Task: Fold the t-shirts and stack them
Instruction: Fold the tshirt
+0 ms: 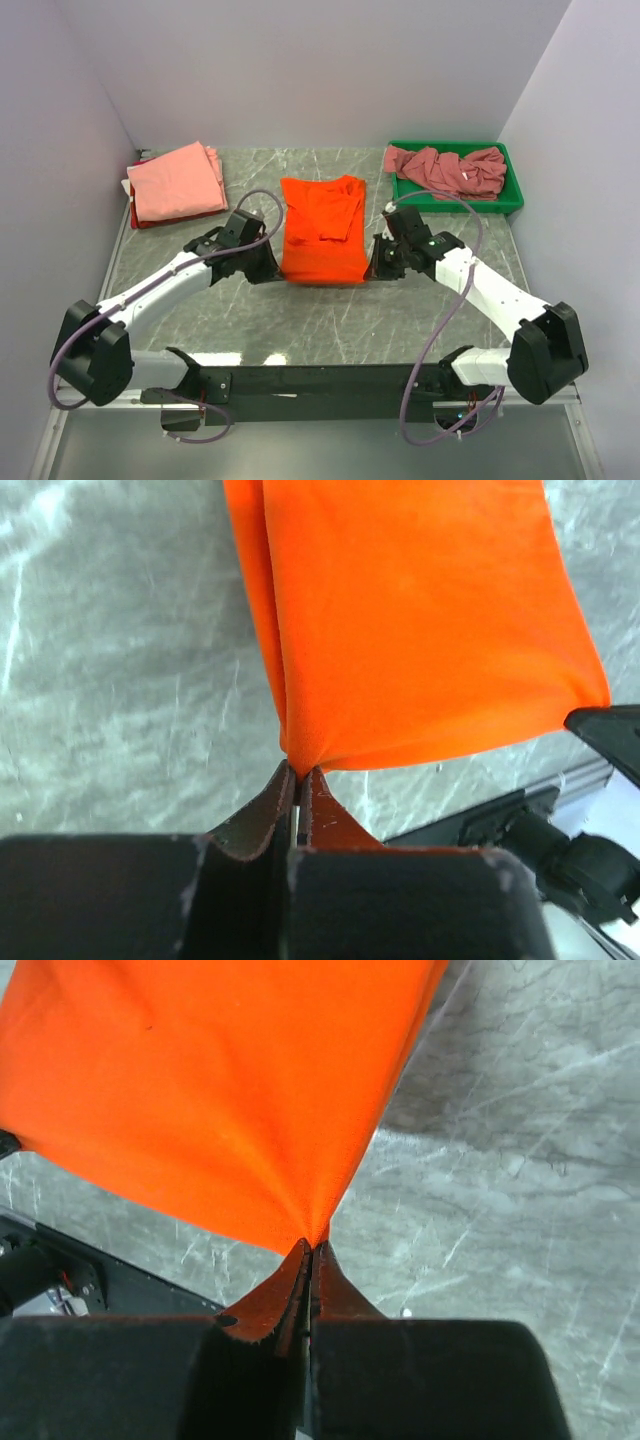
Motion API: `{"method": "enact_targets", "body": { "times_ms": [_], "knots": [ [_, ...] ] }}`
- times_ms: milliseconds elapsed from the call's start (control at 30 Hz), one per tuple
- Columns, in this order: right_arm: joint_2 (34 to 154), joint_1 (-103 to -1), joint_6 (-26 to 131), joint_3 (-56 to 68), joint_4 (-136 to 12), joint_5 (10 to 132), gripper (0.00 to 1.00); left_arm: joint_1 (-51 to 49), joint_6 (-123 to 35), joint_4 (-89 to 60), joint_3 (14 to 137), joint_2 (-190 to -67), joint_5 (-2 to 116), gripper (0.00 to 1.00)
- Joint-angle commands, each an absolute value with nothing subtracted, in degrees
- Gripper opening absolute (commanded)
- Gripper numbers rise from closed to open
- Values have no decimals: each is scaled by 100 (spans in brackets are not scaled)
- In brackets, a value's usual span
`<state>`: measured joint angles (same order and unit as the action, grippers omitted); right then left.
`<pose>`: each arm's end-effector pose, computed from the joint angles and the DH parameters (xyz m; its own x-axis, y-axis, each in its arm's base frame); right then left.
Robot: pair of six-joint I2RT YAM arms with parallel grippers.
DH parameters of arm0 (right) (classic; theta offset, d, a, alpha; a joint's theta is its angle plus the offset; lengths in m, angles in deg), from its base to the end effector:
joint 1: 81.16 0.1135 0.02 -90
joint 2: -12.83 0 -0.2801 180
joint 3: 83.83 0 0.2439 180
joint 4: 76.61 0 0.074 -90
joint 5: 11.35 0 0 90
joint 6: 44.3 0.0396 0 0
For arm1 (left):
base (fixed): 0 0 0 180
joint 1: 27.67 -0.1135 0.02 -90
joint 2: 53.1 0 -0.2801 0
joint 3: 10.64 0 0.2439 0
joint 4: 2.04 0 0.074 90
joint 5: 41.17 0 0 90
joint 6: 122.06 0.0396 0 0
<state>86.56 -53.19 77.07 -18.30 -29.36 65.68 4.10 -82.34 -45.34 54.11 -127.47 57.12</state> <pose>0.2138 0.1236 0.2549 -0.9175 0.0871 -0.3880 -0.1075 0.8850 0.4531 0.2123 -0.1382 0.2522 -0.8910 -0.3435 -0.2968 -0.1415 0.8315 -0.5373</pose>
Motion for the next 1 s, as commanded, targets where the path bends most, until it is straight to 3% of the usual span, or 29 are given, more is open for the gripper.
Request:
{"method": "enact_targets", "body": {
  "times_ms": [0,300,567,967],
  "knots": [
    [8438,-5330,7523,-1720,-2221,6819,0,467,-8286,-5108,5283,-12509,5814,1],
    [7427,-5093,7769,-2125,-1520,6784,0,757,-8339,-5705,4685,-11438,6473,1],
    [6750,-4328,8533,-1730,-640,6986,0,1100,-8980,-6339,5272,-10663,6536,1],
    [7602,-4713,8666,-570,-708,7962,0,671,-8340,-6340,6477,-11927,6183,1]
  ]
}}
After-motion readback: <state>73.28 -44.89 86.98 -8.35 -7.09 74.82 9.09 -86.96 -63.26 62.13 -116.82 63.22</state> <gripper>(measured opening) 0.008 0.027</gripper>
